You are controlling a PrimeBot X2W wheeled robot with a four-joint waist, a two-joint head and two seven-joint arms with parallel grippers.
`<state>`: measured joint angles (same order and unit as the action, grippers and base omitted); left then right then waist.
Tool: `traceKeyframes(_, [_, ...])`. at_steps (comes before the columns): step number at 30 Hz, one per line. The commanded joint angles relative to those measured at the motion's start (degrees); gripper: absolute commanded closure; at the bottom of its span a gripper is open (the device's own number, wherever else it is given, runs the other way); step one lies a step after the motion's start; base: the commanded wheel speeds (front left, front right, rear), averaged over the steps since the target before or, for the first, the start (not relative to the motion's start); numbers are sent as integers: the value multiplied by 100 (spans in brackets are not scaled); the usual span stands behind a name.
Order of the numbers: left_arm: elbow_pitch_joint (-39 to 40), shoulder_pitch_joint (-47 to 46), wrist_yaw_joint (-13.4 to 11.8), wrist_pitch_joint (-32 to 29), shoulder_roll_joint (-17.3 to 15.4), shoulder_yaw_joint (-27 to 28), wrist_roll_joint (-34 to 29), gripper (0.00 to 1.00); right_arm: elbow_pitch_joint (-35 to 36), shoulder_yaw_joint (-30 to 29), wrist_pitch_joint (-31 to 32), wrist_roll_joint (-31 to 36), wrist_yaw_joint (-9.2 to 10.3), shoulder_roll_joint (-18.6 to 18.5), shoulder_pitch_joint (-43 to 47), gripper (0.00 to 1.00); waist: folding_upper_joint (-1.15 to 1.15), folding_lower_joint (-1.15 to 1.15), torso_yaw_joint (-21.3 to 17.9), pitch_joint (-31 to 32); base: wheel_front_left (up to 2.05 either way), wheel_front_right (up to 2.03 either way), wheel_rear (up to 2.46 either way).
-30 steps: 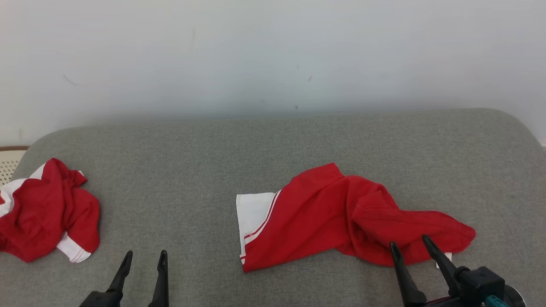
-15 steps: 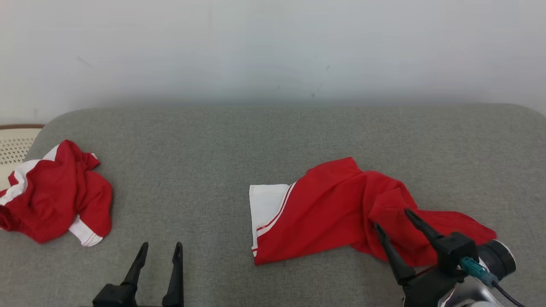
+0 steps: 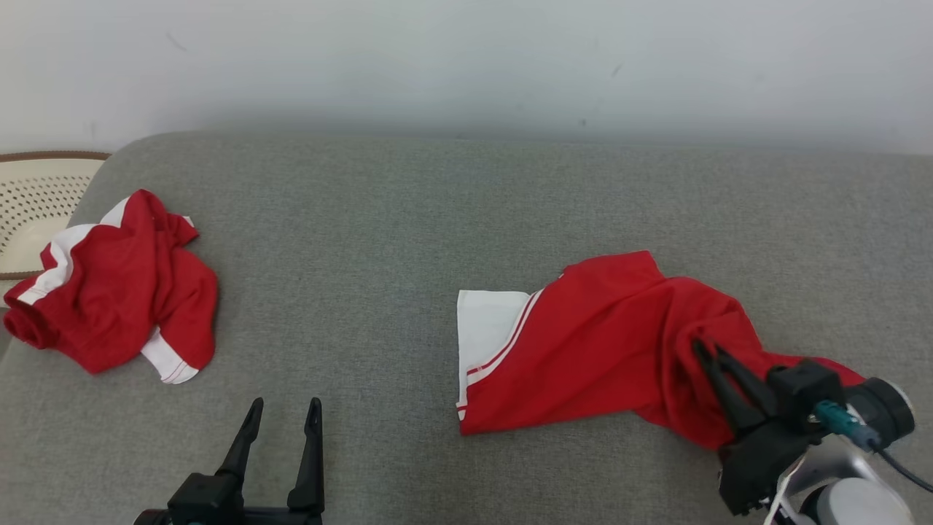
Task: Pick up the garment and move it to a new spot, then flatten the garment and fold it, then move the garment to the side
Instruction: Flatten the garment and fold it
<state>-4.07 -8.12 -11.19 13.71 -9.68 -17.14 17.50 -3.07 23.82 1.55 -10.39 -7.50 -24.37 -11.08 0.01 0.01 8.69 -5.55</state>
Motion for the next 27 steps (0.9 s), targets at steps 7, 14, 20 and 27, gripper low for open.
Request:
traceKeyframes(7, [-7, -108, -20, 68, -60, 57, -34, 0, 192, -869, -255, -238, 2, 221, 81, 100, -1, -1, -322, -162, 0, 0, 0])
traceKeyframes(14, [-5, -293, 20, 64, -75, -7, -82, 0, -668, -1742, -552, -463, 2, 374, -260, 100, -1, -1, -449, -388, 0, 0, 0])
traceKeyframes(20, [-27, -422, 26, 55, -74, -53, -94, 0, -1793, -2067, -892, -634, 2, 431, -640, 100, -1, -1, -456, -546, 0, 0, 0])
traceKeyframes(27, [-59, -544, 22, 43, -76, -96, -114, 0, -3073, -2096, -1189, -815, 2, 522, -1134, 100, -1, -1, -417, -688, 0, 0, 0])
